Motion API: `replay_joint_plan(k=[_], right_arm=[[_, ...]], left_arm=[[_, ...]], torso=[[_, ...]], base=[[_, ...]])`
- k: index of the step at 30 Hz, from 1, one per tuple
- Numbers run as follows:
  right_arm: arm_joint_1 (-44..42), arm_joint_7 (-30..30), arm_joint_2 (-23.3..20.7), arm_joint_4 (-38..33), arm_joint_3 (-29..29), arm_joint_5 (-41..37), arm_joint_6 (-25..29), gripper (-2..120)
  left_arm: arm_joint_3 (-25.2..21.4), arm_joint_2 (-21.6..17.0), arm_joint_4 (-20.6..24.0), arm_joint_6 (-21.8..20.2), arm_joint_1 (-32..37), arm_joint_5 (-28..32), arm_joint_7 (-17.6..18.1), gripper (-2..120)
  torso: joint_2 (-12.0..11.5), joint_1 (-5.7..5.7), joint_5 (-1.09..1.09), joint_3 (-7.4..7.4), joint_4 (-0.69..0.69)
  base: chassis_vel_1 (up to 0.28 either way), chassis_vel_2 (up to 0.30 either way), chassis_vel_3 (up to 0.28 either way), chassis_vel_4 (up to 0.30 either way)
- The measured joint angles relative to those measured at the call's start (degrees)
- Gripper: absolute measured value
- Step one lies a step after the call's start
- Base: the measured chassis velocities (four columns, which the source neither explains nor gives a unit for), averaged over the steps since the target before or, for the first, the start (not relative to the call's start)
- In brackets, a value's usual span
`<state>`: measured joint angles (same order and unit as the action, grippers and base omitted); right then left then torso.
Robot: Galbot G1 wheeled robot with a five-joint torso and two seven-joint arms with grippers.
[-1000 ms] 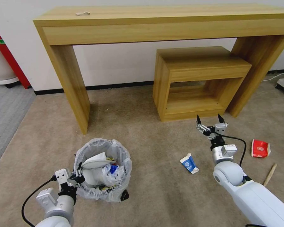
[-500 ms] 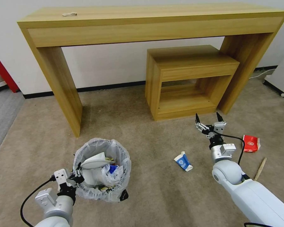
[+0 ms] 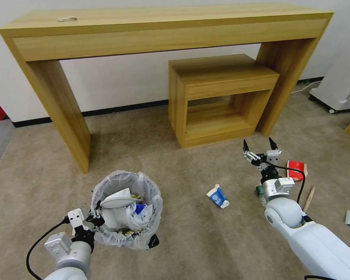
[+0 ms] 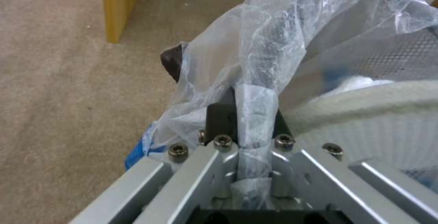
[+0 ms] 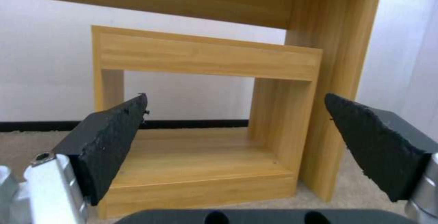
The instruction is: Pick up the trash bin and place the garbage on the floor into it.
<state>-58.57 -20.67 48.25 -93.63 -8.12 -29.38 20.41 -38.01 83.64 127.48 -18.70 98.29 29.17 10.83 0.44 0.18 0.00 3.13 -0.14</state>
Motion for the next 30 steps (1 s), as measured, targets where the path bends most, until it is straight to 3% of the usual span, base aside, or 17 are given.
replay_joint_plan(k=[30], right_arm=[[1.1,1.8,1.0,2.1,1.4,0.7,3.0,100]], left_arm=[[0.0,0.5,-0.6,0.1,-0.3,0.0,0.3,1]], torso=[[0.0,0.00,0.00,0.00,0.00]], base=[[-0.013,-0.013,-0.014,-0.013]])
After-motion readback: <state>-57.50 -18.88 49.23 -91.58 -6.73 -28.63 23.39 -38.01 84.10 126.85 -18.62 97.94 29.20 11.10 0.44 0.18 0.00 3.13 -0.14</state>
